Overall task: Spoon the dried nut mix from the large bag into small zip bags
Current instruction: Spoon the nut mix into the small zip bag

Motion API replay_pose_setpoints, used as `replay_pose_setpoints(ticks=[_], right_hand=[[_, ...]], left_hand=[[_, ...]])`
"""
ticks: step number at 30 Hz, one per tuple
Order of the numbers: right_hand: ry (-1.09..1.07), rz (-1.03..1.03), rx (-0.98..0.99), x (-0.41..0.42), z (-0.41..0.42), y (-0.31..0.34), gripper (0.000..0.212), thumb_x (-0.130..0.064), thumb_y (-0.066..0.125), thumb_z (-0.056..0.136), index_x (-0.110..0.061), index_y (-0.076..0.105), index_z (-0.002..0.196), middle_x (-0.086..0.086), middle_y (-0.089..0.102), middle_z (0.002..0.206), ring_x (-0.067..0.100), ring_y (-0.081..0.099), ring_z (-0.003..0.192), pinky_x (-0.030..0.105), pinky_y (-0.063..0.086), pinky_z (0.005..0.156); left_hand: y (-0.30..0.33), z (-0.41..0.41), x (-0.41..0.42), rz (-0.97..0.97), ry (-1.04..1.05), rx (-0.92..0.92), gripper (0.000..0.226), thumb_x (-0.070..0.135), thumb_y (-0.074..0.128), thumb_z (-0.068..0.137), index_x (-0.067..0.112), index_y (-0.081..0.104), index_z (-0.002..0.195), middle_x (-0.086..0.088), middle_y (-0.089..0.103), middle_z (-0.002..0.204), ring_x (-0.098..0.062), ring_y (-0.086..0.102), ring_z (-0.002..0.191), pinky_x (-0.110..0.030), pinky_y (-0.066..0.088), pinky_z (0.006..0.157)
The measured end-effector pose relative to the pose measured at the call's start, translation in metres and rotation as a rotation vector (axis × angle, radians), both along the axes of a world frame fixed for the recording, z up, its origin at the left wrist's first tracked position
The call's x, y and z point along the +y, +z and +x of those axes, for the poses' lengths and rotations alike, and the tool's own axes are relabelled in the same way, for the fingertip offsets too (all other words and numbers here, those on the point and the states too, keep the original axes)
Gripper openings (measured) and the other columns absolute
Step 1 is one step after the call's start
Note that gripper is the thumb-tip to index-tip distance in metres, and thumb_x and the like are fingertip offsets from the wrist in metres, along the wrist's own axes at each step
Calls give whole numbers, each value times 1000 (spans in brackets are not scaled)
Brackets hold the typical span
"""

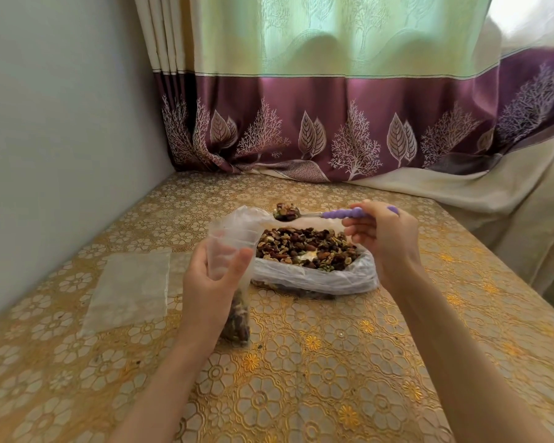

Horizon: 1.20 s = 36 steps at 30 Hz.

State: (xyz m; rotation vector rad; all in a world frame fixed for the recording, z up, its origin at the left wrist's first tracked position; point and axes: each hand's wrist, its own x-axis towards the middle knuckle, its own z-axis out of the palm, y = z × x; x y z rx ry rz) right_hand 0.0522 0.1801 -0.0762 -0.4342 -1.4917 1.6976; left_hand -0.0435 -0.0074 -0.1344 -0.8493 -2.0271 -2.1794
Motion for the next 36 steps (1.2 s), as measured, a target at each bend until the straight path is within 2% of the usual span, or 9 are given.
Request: replay_pose_setpoints(ticks=[5,10,14,18,23,26,30,33,36], right_hand=[[137,37,78,-20,5,21,27,-5,45,92,0,60,70,12,73,71,13,55,52,19,44,49],[284,171,36,-34,8,28,24,-3,44,93,3,61,77,6,72,66,13,56,53,18,44,46],[306,264,-9,-38,6,27,19,-1,48,93,0,64,84,7,68,65,15,58,55,20,45,47],[336,309,-9,-35,7,27,21,-1,47,94,-5,66,84,12,65,71,16,59,59,22,46,51],[341,246,54,-29,6,25,19,-4,45,95,-1,63,88,10,71,76,17,58,60,22,46,52],[264,165,85,-20,4,19,22,-11,46,97,-2,60,82,11,74,78,14,57,57,19,46,51],[44,124,-5,0,2,0,24,-13,49,97,2,60,81,10,73,72,12,56,52,17,45,48],[-116,223,-133,13,0,-16,27,-17,52,96,6,59,83,11,72,69,15,57,50,19,47,45],[-219,391,-229,16,-3,-24,28,-22,53,96,-4,60,75,8,71,66,15,59,49,23,49,50]], left_hand=[[0,0,0,9,-1,-8,42,56,63,66,27,58,95,24,65,85,9,62,79,-5,45,59],[1,0,0,24,1,-23,54,61,63,63,28,58,105,27,66,90,8,63,82,-5,46,62],[1,1,0,37,-5,-46,43,60,65,61,37,57,97,27,66,87,7,63,78,-10,49,63],[1,1,0,52,4,-51,38,57,66,64,34,56,93,23,66,78,6,60,68,-8,47,58],[2,3,1,68,3,-37,38,49,64,68,22,57,95,8,64,87,11,61,69,-6,45,51],[2,3,0,67,1,-43,34,48,64,69,29,56,96,7,64,93,11,62,74,-6,45,51],[2,3,0,56,14,-26,42,52,63,69,22,56,98,3,63,98,11,62,78,-4,44,52],[2,3,1,51,23,-11,46,53,62,69,19,56,99,5,63,94,12,62,76,-3,44,52],[2,4,1,53,23,-23,39,50,62,70,23,56,98,8,63,92,13,61,75,-3,43,51]])
